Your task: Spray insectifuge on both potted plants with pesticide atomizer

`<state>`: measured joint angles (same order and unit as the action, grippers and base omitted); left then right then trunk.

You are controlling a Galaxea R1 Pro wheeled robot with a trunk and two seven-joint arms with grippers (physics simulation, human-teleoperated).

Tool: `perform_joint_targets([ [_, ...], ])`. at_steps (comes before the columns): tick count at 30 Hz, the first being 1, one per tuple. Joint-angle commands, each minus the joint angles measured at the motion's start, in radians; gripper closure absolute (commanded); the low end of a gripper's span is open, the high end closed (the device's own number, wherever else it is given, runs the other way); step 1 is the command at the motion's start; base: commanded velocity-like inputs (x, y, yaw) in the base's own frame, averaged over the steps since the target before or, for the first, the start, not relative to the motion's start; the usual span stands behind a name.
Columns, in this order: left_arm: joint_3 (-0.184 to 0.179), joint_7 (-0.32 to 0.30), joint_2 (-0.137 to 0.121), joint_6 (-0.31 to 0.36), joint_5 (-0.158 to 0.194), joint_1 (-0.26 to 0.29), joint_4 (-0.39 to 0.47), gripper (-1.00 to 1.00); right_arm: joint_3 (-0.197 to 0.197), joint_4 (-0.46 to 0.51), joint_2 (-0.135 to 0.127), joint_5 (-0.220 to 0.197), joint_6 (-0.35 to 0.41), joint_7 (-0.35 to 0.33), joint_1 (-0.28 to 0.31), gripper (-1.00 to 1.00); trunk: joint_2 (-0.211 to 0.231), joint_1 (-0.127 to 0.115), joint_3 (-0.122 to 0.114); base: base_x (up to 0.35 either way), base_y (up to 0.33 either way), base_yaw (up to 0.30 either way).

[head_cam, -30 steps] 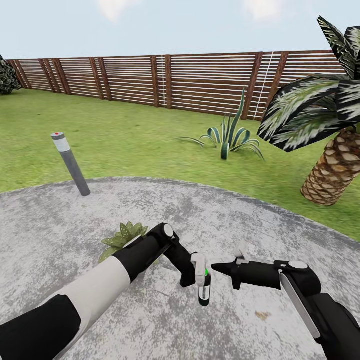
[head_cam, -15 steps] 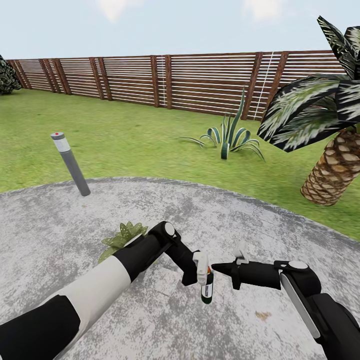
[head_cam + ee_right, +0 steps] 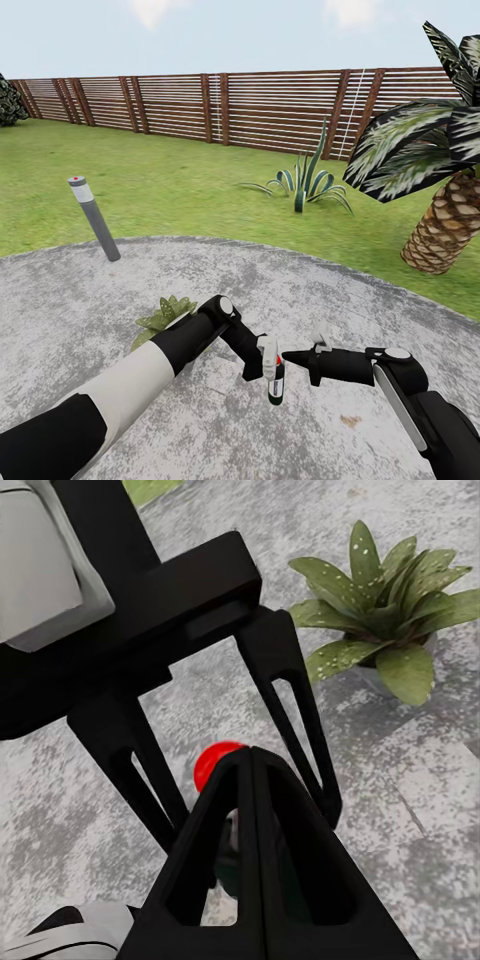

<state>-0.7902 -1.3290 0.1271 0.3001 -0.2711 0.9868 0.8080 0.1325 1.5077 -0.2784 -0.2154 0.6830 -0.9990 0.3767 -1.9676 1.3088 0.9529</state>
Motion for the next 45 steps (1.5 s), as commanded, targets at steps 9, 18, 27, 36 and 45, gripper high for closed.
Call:
perform_joint_targets([
  [9,0.004,-0.006,-0.001,0.009,-0.005,-0.005,-0.004,1.00,0.001,0.000,-0.002,-0.005,0.006,0.000,0.001,1.00,0.000,0.000,0.001,0.000,0.000,0.000],
  [18,0.006,-0.006,-0.001,-0.003,-0.004,-0.005,-0.010,1.00,0.001,0.000,-0.002,-0.005,0.006,0.000,0.001,1.00,0.000,0.000,0.001,0.000,0.000,0.000],
  [27,0.008,-0.006,-0.002,-0.005,-0.003,-0.005,-0.012,1.00,0.001,0.000,-0.002,-0.005,0.006,0.000,0.001,1.00,0.000,0.000,0.001,0.000,0.000,0.000],
  [36,0.008,-0.006,-0.010,-0.007,-0.003,-0.007,-0.012,1.00,0.001,0.000,-0.002,-0.005,0.006,0.000,0.001,1.00,0.000,0.000,0.001,0.000,0.000,0.000],
  [45,0.007,-0.007,-0.026,-0.007,-0.008,-0.007,-0.025,1.00,-0.001,0.001,-0.002,-0.005,0.006,0.000,0.001,1.00,0.000,0.000,0.001,0.000,0.000,0.000],
])
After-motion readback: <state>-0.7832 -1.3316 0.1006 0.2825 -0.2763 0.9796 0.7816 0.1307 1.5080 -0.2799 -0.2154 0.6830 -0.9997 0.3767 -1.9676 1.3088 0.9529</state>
